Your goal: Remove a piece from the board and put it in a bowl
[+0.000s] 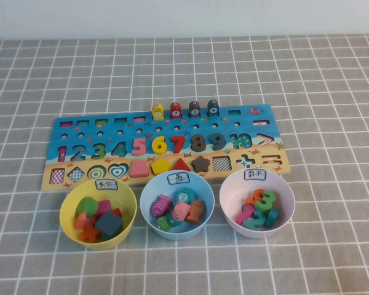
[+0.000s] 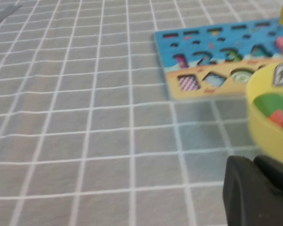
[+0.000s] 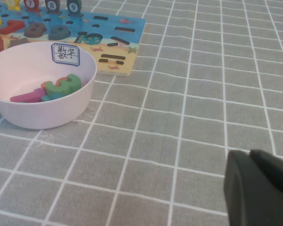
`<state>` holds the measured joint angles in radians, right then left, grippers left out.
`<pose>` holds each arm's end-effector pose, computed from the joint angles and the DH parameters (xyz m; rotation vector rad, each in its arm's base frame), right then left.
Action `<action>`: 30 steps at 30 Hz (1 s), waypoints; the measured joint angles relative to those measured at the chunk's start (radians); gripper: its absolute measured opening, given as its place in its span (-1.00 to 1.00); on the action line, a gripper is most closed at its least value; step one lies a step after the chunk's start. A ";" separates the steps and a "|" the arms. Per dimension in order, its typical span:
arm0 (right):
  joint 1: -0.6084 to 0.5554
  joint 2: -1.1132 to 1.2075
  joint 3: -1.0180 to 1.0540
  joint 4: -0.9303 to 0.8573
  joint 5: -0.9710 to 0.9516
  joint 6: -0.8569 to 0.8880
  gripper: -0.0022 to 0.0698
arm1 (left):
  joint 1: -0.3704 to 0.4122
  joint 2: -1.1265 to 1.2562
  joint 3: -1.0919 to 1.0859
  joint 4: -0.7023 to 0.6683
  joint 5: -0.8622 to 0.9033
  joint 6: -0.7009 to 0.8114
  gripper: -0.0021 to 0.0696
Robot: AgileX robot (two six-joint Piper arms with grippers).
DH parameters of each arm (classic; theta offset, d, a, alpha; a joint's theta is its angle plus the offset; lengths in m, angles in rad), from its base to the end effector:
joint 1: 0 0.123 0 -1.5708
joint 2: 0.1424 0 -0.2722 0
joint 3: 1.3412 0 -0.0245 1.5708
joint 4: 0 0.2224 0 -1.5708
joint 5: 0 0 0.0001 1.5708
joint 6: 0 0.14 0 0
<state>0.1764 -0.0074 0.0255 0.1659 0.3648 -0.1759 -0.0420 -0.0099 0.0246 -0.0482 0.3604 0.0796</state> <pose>0.0815 0.0229 0.1592 -0.2242 1.8510 0.1627 0.0843 -0.0059 0.1597 0.0828 1.8565 -0.0210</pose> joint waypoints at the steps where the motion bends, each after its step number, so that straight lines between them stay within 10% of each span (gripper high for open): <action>1: 0.000 0.000 0.000 0.000 0.000 0.000 -0.99 | 0.000 0.000 0.000 -0.033 -0.008 -0.002 -0.96; 11: 0.000 0.000 0.000 0.000 0.000 0.000 -0.99 | 0.000 0.000 0.000 -0.523 -0.247 -0.089 -0.96; 30: 0.000 0.000 0.000 0.000 0.000 0.000 -0.99 | 0.000 0.238 -0.236 -0.560 0.041 -0.126 -0.96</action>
<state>0.1764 -0.0074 0.0255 0.1659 0.3648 -0.1759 -0.0420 0.2282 -0.2114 -0.6085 0.4017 -0.0461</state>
